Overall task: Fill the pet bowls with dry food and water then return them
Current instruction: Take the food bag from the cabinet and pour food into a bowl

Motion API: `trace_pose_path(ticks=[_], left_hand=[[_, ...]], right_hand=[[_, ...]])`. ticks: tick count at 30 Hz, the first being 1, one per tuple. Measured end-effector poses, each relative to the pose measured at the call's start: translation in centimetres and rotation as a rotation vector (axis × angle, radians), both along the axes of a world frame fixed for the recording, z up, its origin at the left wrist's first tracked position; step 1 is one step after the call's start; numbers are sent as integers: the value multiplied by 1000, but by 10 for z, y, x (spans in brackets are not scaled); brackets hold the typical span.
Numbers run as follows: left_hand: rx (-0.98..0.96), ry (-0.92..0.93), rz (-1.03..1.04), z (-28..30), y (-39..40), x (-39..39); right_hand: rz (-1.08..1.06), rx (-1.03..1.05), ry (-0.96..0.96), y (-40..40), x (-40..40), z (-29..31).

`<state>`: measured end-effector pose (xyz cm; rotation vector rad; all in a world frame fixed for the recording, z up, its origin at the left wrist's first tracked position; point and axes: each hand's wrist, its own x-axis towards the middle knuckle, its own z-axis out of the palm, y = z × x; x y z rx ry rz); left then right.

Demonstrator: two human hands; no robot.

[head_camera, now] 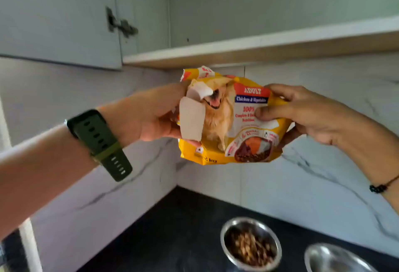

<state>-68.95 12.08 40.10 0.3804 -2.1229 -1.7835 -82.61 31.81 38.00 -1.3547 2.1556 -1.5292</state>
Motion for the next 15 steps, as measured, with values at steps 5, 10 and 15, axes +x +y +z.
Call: trace_pose_path(ticks=[5, 10, 15], left_hand=[[-195, 108, 138, 85, -13, 27], [-289, 151, 286, 148, -21, 36], [-237, 301, 462, 184, -58, 12]], right_hand=[[13, -68, 154, -37, 8, 90], [19, -101, 258, -86, 14, 163], [-84, -135, 315, -163, -7, 211]])
